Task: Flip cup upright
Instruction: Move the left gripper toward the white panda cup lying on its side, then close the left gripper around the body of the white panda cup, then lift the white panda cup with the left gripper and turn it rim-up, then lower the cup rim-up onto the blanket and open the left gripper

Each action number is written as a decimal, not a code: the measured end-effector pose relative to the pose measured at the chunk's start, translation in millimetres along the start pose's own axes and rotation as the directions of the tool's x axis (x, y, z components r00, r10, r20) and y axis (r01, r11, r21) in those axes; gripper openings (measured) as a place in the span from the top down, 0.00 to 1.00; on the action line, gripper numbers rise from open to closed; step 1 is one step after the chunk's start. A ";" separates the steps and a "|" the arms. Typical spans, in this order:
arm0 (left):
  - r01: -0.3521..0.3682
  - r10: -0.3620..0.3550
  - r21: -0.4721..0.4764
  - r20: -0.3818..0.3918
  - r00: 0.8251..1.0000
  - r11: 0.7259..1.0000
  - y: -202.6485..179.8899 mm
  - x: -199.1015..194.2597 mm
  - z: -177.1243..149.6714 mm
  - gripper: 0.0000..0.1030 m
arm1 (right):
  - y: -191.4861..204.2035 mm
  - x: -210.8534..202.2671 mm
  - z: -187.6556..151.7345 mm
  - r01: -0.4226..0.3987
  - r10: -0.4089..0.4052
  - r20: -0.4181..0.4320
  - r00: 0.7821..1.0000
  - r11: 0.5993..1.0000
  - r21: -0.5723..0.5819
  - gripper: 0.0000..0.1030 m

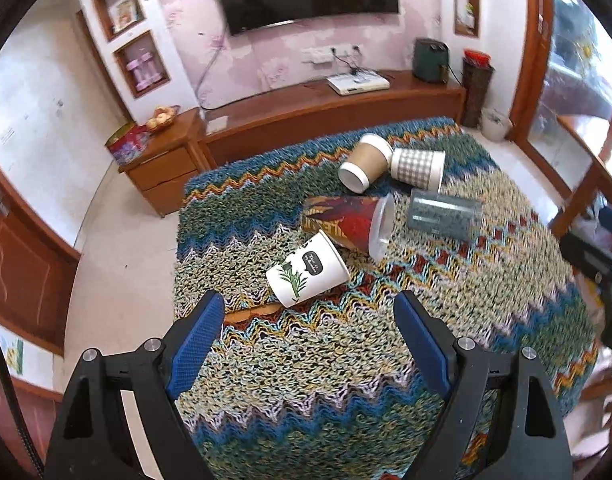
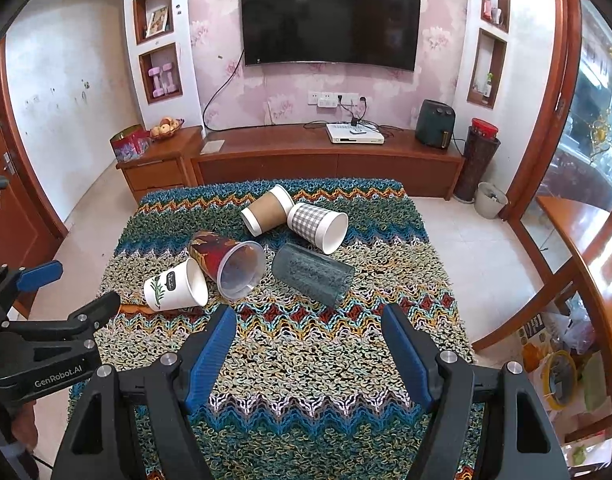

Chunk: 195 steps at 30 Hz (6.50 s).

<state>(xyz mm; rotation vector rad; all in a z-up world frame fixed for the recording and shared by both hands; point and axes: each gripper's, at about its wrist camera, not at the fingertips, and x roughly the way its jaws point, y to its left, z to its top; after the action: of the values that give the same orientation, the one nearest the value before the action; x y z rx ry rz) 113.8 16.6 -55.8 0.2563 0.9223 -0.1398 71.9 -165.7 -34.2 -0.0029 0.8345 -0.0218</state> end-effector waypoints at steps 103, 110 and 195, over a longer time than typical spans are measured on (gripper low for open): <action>0.166 -0.312 -0.446 -0.278 0.909 0.879 -59.6 26.6 -85.0 0.29 | -44.3 4.0 -74.4 -0.021 0.026 -0.114 0.993 0.999 0.050 0.27; 0.131 -0.335 -0.550 -0.290 0.897 0.825 -58.9 50.8 -103.4 0.29 | -48.0 7.5 -78.0 -0.018 0.026 -0.124 0.992 0.998 0.063 0.27; 0.003 -0.103 -0.320 -0.295 0.950 0.947 -50.0 5.2 -115.2 0.18 | -19.3 -5.6 -88.6 -0.083 0.086 -0.163 0.983 0.996 0.022 0.27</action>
<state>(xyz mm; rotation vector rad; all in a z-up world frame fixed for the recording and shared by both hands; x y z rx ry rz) 16.9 0.5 -134.2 -0.0498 1.2477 0.0011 2.1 -184.3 -89.4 0.0496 0.9987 0.0522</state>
